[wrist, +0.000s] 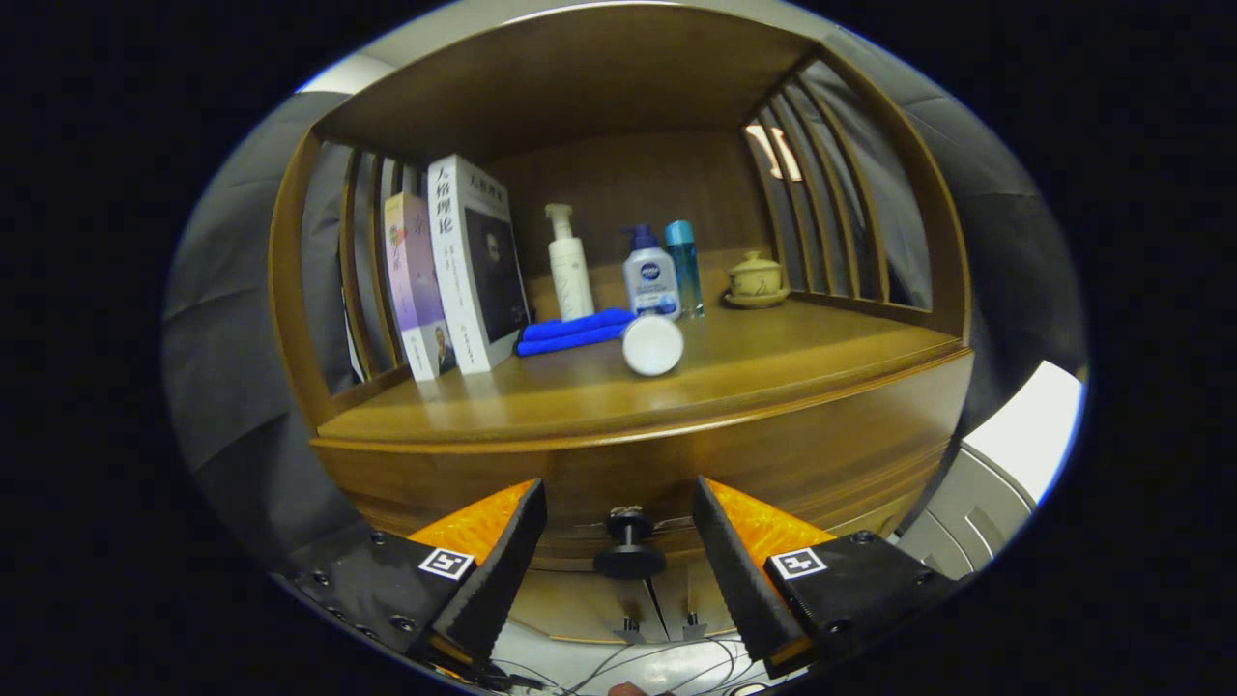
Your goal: Pull open the drawer, take out the items inside it, and place them on the countertop above the cabinet.
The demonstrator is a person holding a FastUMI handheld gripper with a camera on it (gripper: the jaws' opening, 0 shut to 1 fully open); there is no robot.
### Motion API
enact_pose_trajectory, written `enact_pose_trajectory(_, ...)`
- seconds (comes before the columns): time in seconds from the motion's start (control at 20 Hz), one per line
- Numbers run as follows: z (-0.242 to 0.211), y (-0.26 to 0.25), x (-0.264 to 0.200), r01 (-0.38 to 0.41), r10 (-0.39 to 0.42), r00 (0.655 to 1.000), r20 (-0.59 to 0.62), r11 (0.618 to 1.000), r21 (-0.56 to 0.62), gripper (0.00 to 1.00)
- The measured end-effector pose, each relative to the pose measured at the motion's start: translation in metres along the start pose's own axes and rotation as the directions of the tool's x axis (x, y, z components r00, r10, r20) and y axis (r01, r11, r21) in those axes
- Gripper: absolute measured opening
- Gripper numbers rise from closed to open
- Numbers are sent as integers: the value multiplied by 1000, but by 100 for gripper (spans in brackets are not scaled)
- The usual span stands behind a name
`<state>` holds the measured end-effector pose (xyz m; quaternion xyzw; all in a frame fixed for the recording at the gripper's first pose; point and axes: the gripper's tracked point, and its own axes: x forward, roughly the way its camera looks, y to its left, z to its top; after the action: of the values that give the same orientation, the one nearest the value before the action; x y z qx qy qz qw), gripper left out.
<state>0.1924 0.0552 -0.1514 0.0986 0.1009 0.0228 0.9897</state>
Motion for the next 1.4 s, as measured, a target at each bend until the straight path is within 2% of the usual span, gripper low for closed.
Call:
enact_pose_trajectory(0.15, 27, -16, -44, 30, -29, 999, 41, 999, -19, 95)
enact_pose_trajectory(0.25, 29, -22, -81, 29, -27, 999, 31, 997, -69, 95)
enact_pose_trajectory(0.5, 47, -19, -158, -21, 23, 997, 79, 999, -35, 95)
enact_pose_trajectory(0.7, 61, -24, -202, -7, 19, 994, 107, 993, -116, 95)
enact_pose_trajectory(0.95, 91, -18, -235, -34, 47, 986, 163, 996, -81, 95)
enact_pose_trajectory(1.1, 94, -12, -242, -72, 80, 984, 158, 996, -56, 95)
enact_pose_trajectory(1.4, 94, -10, -244, -85, 94, 982, 161, 994, -63, 95)
